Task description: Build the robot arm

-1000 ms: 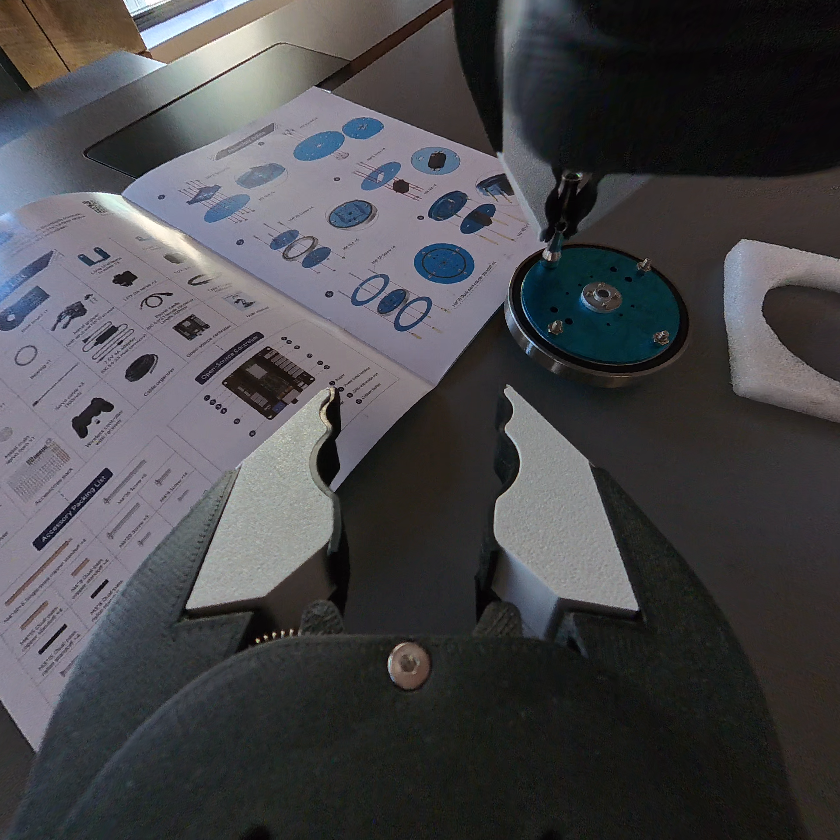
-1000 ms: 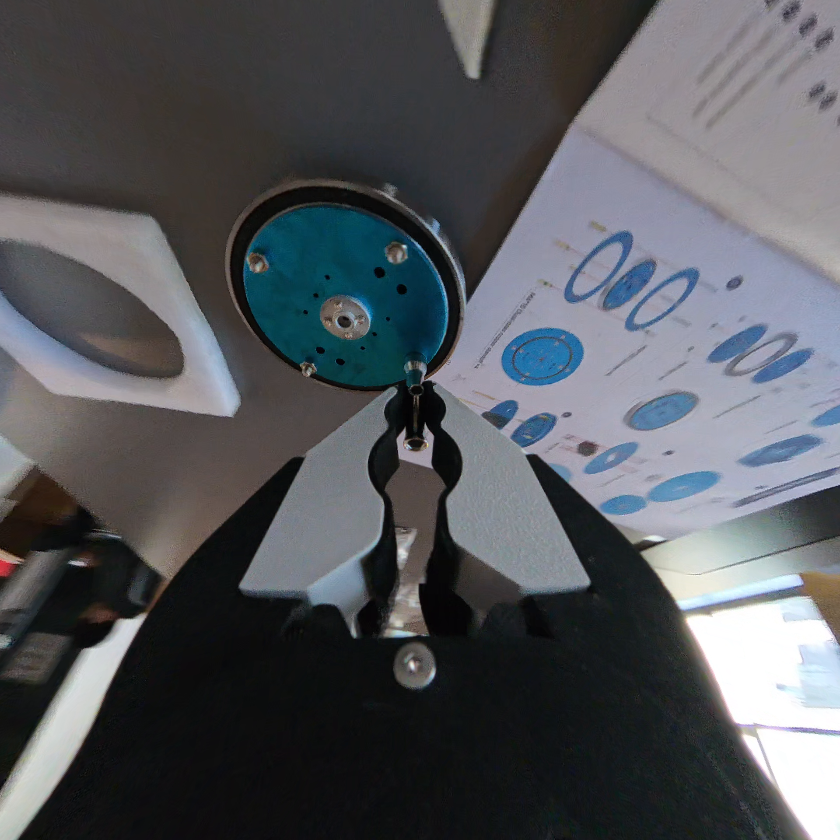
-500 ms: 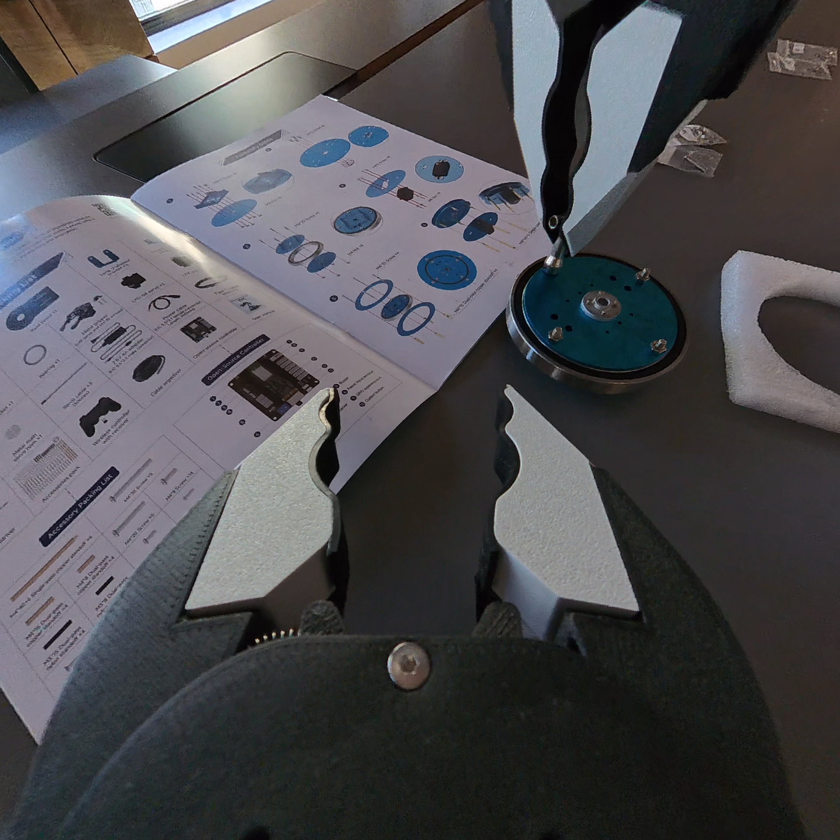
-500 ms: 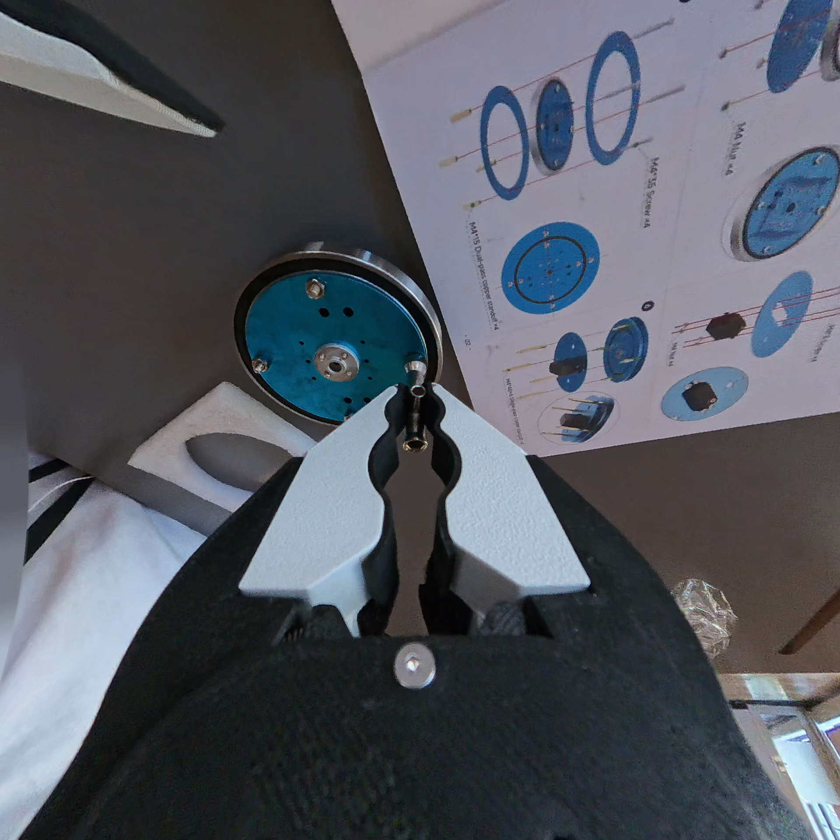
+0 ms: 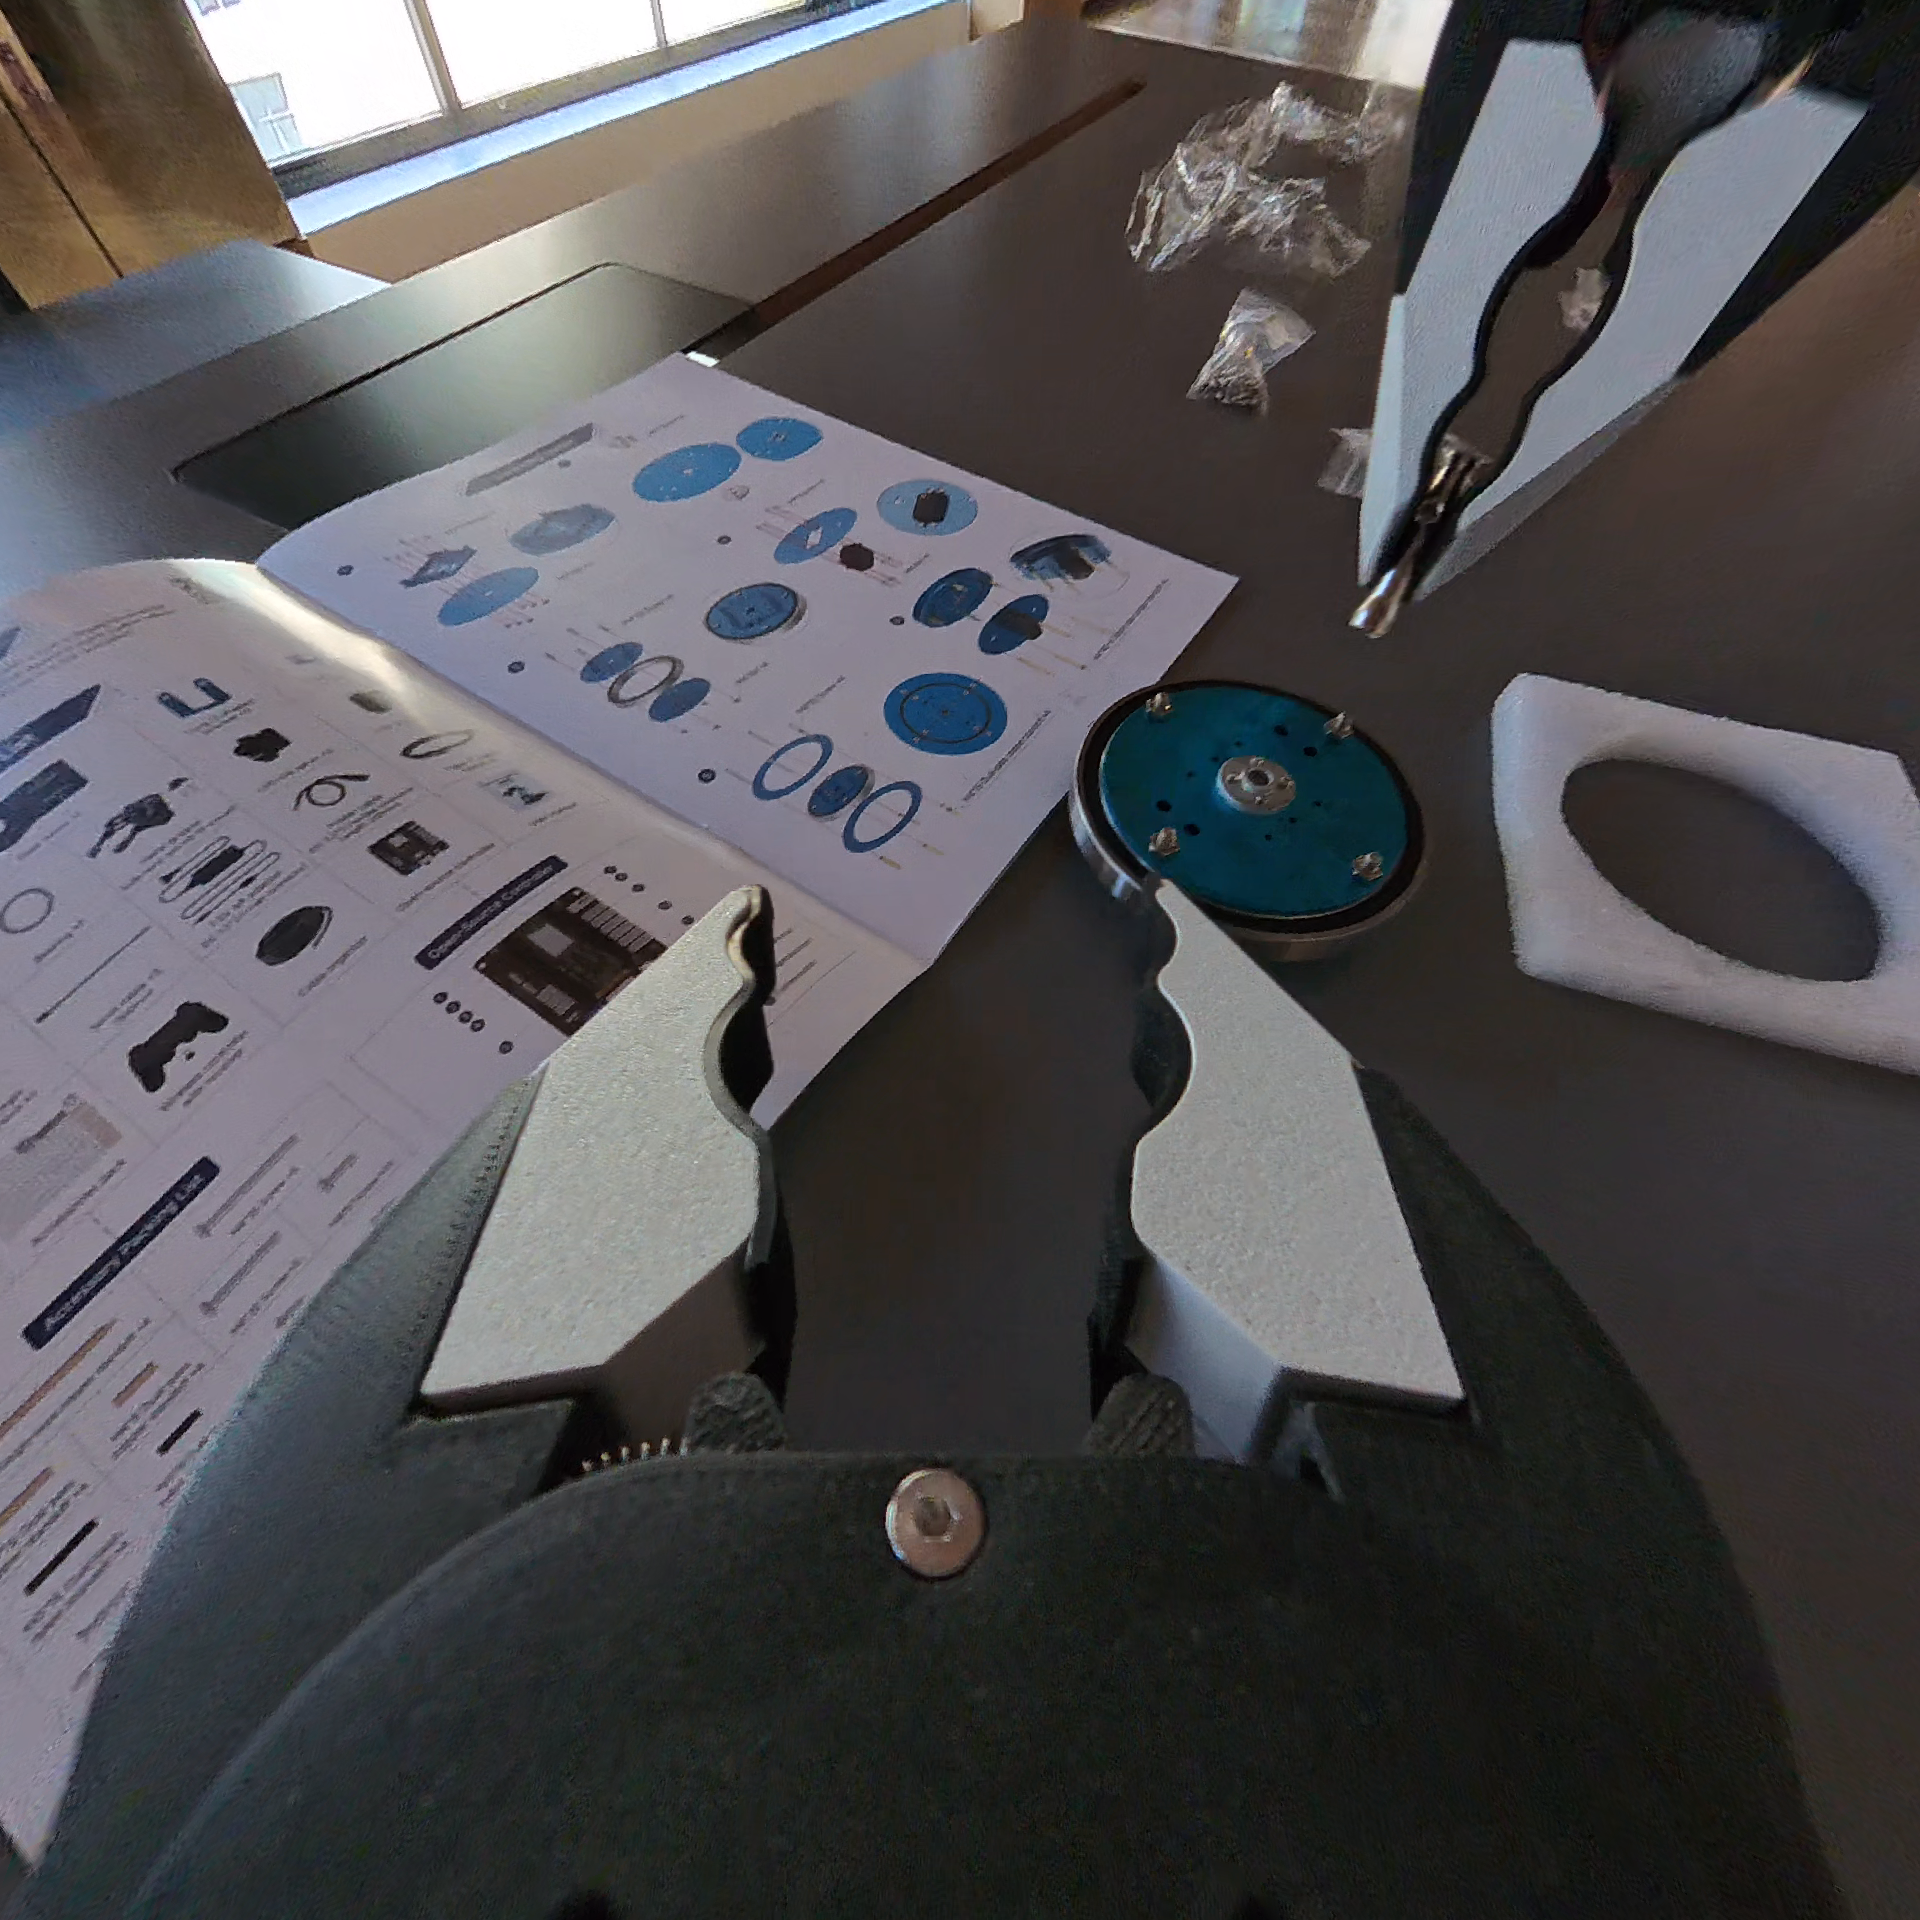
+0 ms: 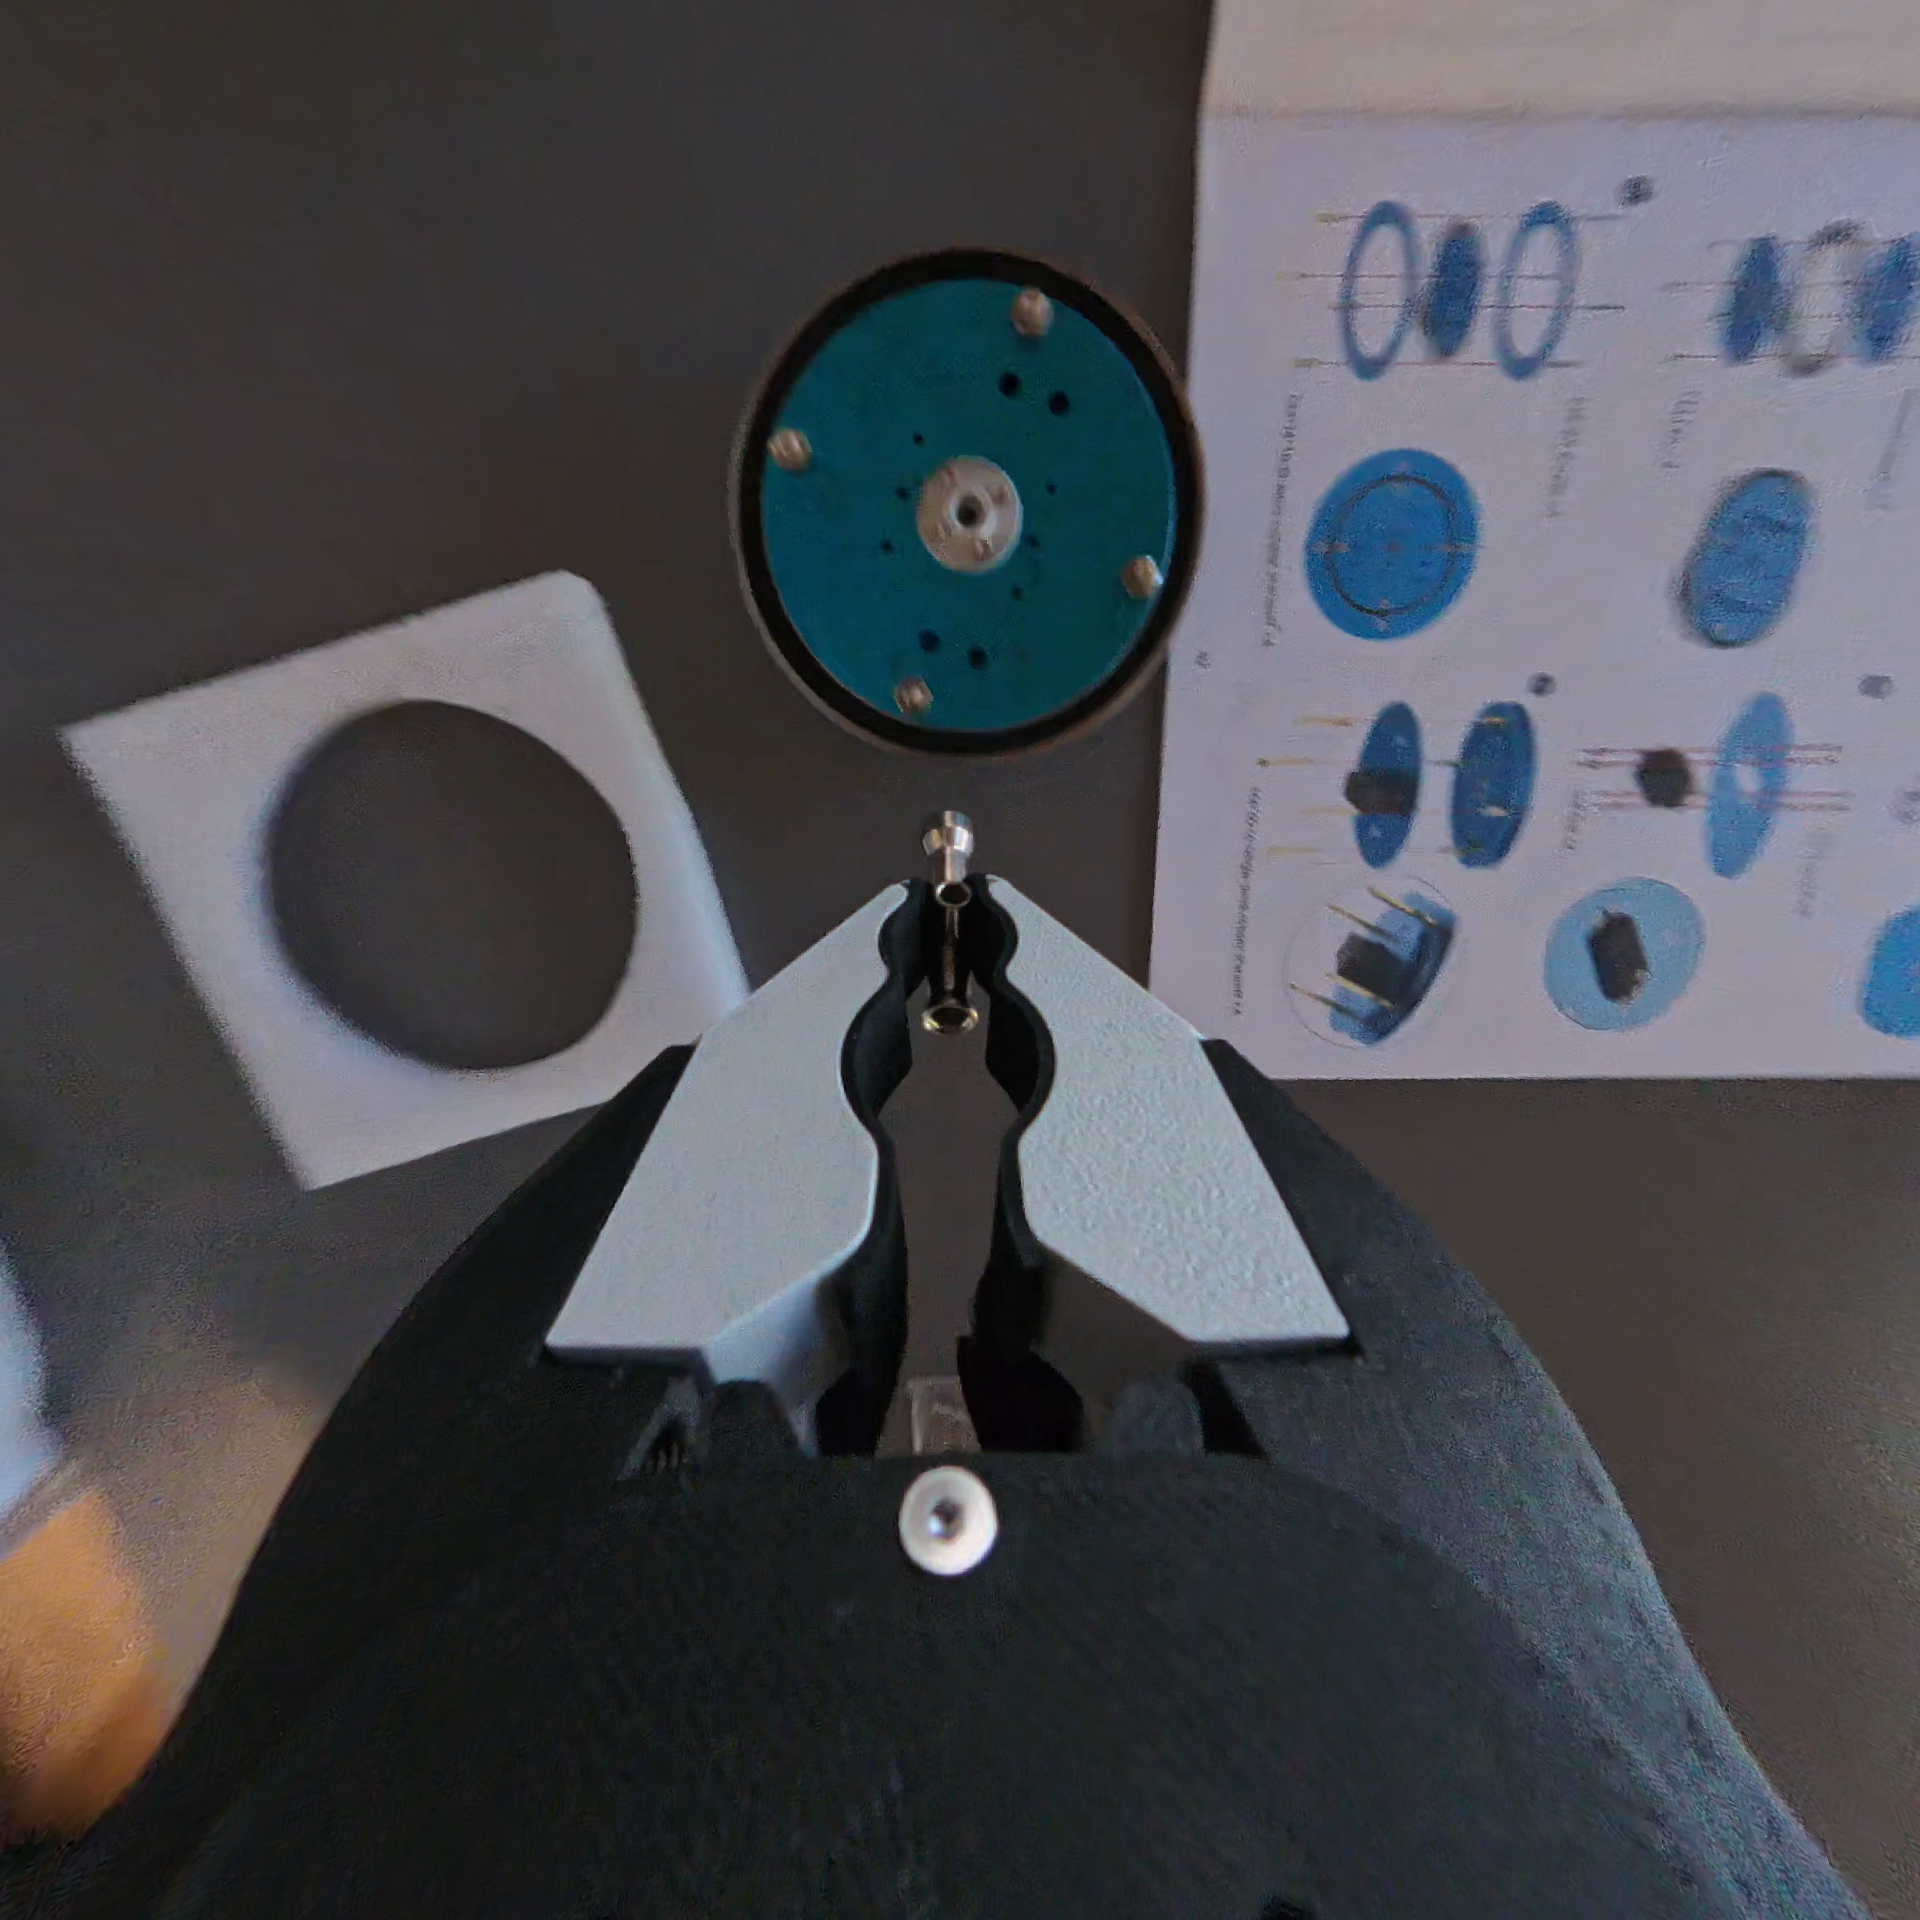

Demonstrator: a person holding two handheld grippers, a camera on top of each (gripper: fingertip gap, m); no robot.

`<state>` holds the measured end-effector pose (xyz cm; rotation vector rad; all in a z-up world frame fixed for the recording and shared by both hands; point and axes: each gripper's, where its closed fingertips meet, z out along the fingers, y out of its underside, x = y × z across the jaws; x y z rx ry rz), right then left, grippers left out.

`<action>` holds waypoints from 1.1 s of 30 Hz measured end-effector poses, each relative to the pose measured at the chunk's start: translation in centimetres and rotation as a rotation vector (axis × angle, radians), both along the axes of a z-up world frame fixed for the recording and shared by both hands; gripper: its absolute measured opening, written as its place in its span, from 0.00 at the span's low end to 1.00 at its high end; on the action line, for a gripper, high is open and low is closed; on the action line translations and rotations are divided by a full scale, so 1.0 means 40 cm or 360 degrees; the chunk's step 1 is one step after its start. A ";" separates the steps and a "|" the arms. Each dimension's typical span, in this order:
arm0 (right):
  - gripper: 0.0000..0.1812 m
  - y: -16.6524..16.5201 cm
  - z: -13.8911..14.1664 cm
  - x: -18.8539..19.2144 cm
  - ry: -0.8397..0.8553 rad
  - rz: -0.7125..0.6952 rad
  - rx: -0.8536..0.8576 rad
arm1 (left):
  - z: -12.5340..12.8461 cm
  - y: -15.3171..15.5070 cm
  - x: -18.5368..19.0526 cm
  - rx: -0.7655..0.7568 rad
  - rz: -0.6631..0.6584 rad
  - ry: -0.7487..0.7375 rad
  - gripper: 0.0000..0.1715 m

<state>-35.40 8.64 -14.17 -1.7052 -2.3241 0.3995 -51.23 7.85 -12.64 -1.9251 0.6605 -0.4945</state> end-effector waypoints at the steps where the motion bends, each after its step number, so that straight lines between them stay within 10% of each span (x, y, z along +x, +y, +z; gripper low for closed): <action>1: 0.04 0.002 -0.007 0.011 0.0138 0.0024 0.0057 | 0.004 -0.002 0.008 0.0003 -0.0015 -0.0017 0.41; 12: 0.04 0.031 -0.101 0.051 0.0763 -0.0178 0.0092 | -0.006 -0.060 0.119 -0.0008 -0.0243 0.0216 0.43; 16: 0.22 0.042 -0.092 0.066 0.0798 -0.0231 0.0054 | -0.026 -0.088 0.148 -0.0019 -0.0238 0.0339 0.44; 22: 0.28 -0.094 0.109 -0.028 0.1366 -0.0087 -0.0102 | -0.058 -0.099 0.166 0.0046 -0.0199 0.0328 0.45; 33: 0.18 -0.153 -0.045 -0.163 0.0966 -0.0023 -0.0012 | -0.098 -0.060 0.204 0.0128 -0.0143 0.0517 0.46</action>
